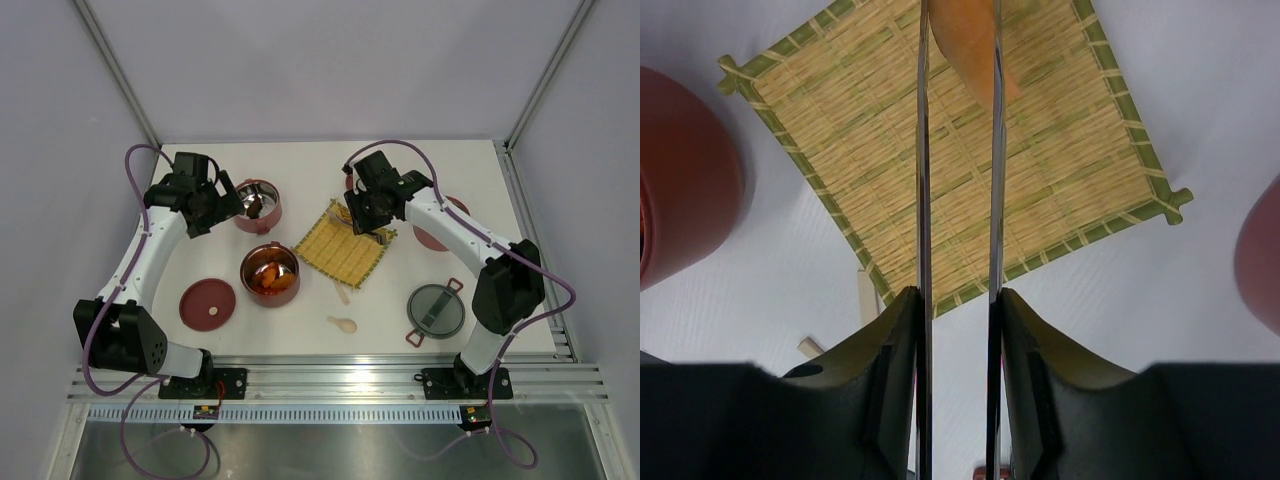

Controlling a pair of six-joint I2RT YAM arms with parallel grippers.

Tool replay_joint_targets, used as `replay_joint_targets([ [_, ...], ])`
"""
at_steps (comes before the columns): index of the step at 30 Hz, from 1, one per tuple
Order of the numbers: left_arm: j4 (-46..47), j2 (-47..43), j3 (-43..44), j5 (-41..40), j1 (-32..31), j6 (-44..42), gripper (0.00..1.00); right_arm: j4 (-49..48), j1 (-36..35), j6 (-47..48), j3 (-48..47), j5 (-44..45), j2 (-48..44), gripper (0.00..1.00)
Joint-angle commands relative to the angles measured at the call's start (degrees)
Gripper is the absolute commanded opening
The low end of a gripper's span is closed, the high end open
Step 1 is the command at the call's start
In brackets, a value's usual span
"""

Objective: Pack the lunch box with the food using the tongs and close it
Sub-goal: Pick up the fake food from the plate.

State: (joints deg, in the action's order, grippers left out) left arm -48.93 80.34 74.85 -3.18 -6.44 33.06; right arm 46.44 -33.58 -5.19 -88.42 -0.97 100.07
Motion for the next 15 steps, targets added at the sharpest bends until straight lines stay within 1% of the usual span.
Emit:
replay_joint_targets([
  [1,0.94,-1.32,1.97,0.1,0.28,-0.1,0.99,-0.82,0.1,-0.7,-1.23,0.71,-3.74,0.24],
  [9,1.03,-1.32,1.79,0.02,0.28,-0.01,0.99,-0.47,0.18,-1.57,-1.66,-0.25,-5.41,0.23],
  [15,0.15,-1.76,2.14,-1.04,0.2,-0.19,0.99,-0.73,-0.52,-2.72,-6.32,-4.65,-4.1,0.23],
])
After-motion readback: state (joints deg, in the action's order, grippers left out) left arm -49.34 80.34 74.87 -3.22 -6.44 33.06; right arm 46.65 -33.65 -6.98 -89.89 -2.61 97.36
